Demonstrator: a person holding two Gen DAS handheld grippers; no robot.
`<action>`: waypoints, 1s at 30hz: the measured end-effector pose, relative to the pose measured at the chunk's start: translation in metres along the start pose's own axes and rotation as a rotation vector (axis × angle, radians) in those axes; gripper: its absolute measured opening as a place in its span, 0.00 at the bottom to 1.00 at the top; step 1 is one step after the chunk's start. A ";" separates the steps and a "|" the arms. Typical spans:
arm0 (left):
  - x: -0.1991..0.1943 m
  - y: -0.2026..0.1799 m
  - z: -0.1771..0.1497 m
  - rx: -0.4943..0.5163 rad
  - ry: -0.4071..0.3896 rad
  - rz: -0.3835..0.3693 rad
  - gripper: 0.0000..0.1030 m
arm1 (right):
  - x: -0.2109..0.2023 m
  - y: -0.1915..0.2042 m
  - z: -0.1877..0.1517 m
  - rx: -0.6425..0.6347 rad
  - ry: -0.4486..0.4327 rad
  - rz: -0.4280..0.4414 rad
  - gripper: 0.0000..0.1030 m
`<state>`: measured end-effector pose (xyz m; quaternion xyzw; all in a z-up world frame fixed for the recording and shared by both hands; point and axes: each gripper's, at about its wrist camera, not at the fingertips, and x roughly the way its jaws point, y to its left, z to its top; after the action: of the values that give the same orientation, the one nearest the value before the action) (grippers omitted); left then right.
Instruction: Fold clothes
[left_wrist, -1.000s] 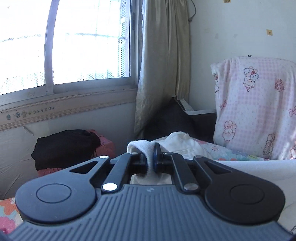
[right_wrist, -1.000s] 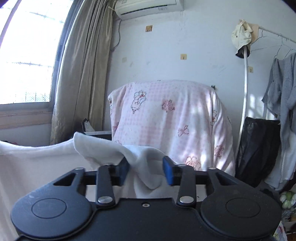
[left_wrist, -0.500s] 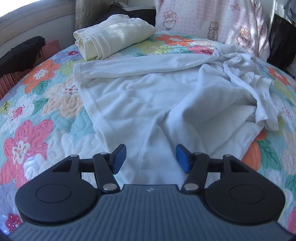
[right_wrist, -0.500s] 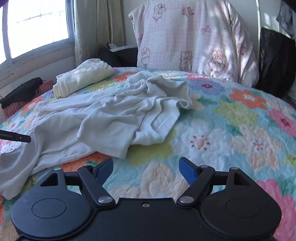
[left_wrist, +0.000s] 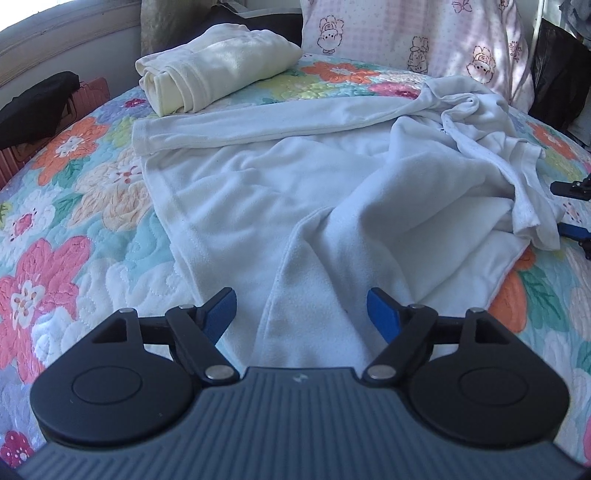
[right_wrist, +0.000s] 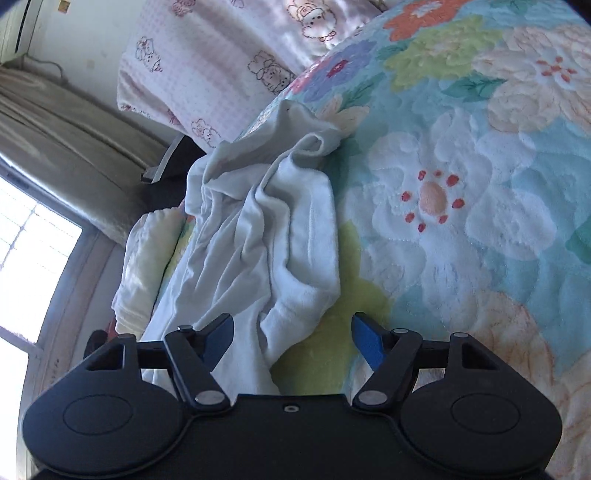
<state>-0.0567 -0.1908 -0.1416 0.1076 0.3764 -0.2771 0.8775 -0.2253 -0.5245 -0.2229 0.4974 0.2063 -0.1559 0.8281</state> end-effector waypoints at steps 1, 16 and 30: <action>-0.001 -0.002 -0.001 0.020 -0.010 -0.005 0.60 | 0.008 0.002 0.005 -0.041 0.035 0.040 0.35; -0.064 -0.011 -0.016 -0.043 -0.002 -0.208 0.43 | -0.096 0.055 0.016 -0.858 -0.207 -0.567 0.08; -0.036 -0.066 -0.048 0.150 0.087 -0.129 0.75 | -0.140 0.023 -0.093 -0.507 -0.012 -0.324 0.44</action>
<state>-0.1433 -0.2115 -0.1474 0.1606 0.3985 -0.3555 0.8301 -0.3533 -0.4239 -0.1745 0.2347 0.3105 -0.2323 0.8914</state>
